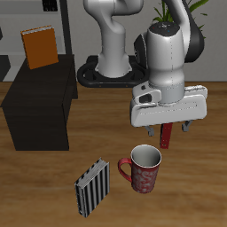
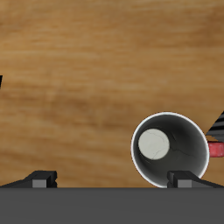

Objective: Place the orange book upright on top of the shelf and place the red mug on top of the shelf

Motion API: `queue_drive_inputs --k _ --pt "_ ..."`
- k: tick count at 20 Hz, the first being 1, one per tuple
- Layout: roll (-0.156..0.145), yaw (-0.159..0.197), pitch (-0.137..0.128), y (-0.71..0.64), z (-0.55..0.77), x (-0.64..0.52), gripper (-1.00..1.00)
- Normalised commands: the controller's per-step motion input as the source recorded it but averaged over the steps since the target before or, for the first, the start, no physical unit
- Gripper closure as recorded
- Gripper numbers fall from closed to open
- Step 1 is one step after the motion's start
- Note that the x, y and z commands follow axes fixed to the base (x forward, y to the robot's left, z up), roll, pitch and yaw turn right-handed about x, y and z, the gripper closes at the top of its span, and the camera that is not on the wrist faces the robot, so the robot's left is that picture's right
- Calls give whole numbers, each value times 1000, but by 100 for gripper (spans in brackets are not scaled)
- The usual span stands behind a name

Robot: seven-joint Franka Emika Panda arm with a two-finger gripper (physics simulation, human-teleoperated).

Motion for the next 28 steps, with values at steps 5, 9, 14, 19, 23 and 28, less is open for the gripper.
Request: queue_drive_inputs --k 5,9,14,19,23,28 --pt "-60 5 -9 72 -217 25 -100" --pt "-61 -16 7 -60 -94 39 -100" --pt "-71 -48 19 -247 -93 159 -100" --pt "10 30 8 -24 -119 55 -100" --pt "24 -38 25 -111 -136 8 -100" --pt "61 -63 38 -96 -170 26 -100"
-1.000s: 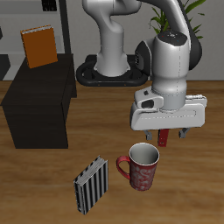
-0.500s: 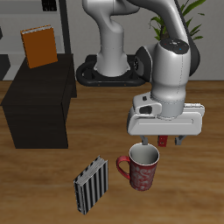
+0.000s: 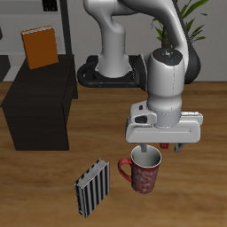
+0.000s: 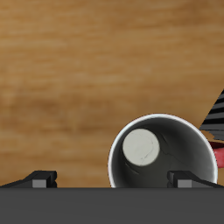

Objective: Place the orange book upright on top of the shelf and place the red mug on top of the shelf

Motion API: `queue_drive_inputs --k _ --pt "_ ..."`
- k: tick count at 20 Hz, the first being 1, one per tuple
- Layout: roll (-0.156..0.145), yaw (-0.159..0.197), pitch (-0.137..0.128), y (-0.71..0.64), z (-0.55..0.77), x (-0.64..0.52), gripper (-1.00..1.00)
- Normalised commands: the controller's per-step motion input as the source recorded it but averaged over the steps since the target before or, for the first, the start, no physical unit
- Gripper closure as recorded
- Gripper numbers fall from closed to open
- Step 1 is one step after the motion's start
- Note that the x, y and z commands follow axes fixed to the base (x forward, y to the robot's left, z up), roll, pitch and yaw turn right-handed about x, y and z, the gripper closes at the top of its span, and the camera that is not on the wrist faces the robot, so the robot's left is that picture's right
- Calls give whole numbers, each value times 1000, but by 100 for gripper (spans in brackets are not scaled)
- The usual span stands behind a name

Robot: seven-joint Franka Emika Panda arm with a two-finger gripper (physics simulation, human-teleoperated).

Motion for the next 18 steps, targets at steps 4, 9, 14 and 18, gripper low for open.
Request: queue_drive_inputs --k 4,9,14,18 --pt "66 -48 50 -163 -211 60 -100" --pt "25 -12 33 -13 -234 13 -100" --pt "24 23 52 106 -341 -31 -100" --pt "24 16 16 157 -222 -90 100"
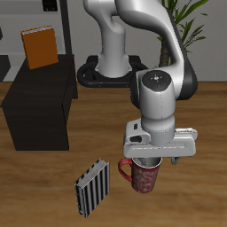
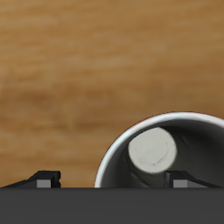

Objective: Place the orange book upright on top of the shelf and place the red mug on top of the shelf

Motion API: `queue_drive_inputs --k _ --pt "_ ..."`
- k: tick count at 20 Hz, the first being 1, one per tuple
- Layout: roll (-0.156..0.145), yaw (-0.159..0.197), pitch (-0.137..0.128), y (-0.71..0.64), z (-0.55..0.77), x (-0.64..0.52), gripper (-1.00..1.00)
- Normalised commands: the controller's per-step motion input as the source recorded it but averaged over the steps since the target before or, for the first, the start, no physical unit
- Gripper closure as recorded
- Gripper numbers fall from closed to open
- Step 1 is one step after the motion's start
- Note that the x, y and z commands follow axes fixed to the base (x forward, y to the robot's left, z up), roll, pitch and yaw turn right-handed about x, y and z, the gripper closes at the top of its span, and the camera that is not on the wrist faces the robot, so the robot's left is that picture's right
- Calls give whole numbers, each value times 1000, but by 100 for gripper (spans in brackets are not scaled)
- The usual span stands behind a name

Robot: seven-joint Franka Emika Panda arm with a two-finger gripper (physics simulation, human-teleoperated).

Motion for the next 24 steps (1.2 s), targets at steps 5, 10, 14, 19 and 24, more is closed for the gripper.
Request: queue_drive_inputs --k 5,10,14,19,24 --pt "13 2 13 80 -81 -44 100" --pt "-20 15 -6 -75 -2 -3 100" --pt "-19 10 -20 -106 137 -107 100" --pt "2 -38 -31 -171 324 -244 100" --pt "28 -53 -56 -125 492 -508 100"
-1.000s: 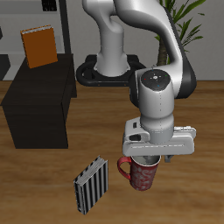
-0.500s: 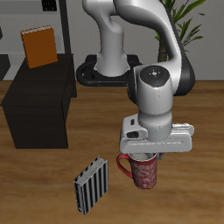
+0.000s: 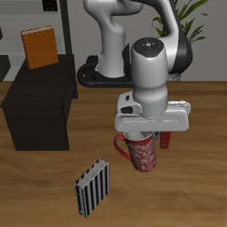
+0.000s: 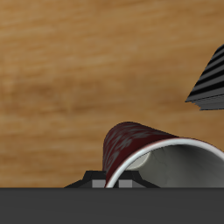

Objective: Place the orange book upright on top of the shelf and place the red mug on top of the shelf

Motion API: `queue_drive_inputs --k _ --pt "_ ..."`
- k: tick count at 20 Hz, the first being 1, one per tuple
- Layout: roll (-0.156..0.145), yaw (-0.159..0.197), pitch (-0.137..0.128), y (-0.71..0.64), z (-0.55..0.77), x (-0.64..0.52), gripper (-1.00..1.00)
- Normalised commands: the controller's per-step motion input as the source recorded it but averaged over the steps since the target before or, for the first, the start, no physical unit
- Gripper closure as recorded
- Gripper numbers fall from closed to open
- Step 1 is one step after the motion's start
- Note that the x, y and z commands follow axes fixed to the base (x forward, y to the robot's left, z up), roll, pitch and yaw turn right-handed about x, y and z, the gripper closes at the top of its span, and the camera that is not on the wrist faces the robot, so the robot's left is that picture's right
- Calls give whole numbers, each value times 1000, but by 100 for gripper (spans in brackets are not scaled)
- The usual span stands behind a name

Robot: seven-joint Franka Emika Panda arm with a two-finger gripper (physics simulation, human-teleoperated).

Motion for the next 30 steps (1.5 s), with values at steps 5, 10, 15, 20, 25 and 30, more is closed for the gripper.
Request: queue_drive_inputs --k 5,10,15,20,25,30 --pt "-22 -4 -88 -260 619 -526 100" --pt "-25 -15 -41 -279 494 -416 100" --pt "-23 17 -72 -226 493 -428 100" --pt "-35 -48 -29 -365 525 -385 100" --pt "-61 -33 -44 -449 444 -238 100" --pt "-20 -24 -12 -235 223 -141 100"
